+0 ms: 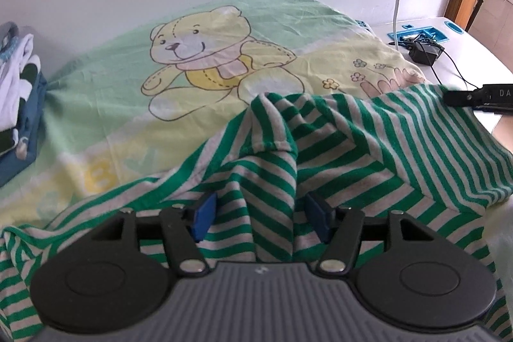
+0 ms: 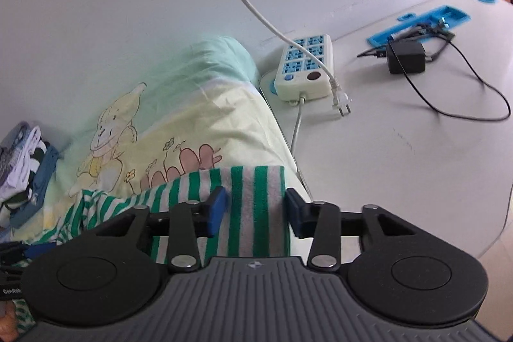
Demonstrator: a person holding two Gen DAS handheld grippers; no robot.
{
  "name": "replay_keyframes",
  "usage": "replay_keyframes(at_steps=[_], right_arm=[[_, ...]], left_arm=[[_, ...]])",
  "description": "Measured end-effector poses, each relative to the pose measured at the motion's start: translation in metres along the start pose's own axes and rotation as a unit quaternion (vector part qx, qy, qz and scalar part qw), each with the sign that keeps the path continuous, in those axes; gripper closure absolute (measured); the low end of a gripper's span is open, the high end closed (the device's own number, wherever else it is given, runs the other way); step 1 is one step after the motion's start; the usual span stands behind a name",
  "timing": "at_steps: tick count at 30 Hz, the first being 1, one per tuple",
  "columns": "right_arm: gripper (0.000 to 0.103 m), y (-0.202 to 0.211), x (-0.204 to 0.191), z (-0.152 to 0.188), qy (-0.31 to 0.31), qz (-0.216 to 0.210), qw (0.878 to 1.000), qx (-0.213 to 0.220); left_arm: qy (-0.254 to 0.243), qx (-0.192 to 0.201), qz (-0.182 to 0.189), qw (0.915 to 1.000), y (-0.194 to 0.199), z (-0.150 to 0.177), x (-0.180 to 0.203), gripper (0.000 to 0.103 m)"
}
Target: Fold clothes
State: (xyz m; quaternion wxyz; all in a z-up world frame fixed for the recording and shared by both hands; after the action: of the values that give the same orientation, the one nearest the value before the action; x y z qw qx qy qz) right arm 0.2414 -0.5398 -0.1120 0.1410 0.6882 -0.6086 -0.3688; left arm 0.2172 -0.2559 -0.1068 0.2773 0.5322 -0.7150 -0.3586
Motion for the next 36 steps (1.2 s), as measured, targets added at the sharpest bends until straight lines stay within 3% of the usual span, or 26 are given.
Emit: replay_keyframes(at_steps=[4, 9, 14, 19, 27, 32, 36], right_arm=[[0.093, 0.011, -0.016, -0.007, 0.066, 0.034, 0.997, 0.020], [0.095, 0.031, -0.041, -0.015, 0.129, 0.045, 0.989, 0.061], [0.095, 0.051, -0.073, -0.029, 0.154, -0.002, 0.985, 0.082], [0.095, 0.048, -0.118, -0.021, 0.199, -0.043, 0.977, 0.068], [0.095, 0.022, -0.184, 0.033, 0.371, -0.038, 0.926, 0.062], [0.095, 0.008, -0.197, 0.061, 0.454, -0.034, 0.888, 0.056], [0.094, 0.003, -0.197, 0.073, 0.509, -0.031, 0.859, 0.047]], left_arm=[[-0.009, 0.001, -0.009, 0.9999, -0.001, 0.002, 0.004, 0.035], [0.001, 0.001, -0.012, 0.9999, 0.003, -0.001, 0.003, 0.035], [0.014, 0.005, -0.005, 0.9999, 0.022, -0.003, -0.003, 0.035], [0.058, 0.015, 0.006, 0.9982, 0.051, -0.001, -0.017, 0.035], [0.114, 0.022, 0.049, 0.9921, 0.075, -0.003, -0.018, 0.028], [0.135, 0.006, 0.065, 0.9887, 0.055, -0.004, -0.011, 0.023], [0.162, -0.029, 0.086, 0.9826, 0.029, -0.004, -0.005, 0.022]])
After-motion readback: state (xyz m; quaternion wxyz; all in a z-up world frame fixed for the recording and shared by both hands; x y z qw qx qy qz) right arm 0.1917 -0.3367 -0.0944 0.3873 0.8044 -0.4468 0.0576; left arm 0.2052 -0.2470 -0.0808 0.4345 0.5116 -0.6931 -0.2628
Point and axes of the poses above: each gripper's, at about its wrist camera, not at the fingertips, and y roughly against the way its jaws point, x to its right, z to its underside, the point moved 5 cm from there along -y, roughly the way its jaws point, and after that the axes turned 6 degrees about y, right-handed, at the moved point
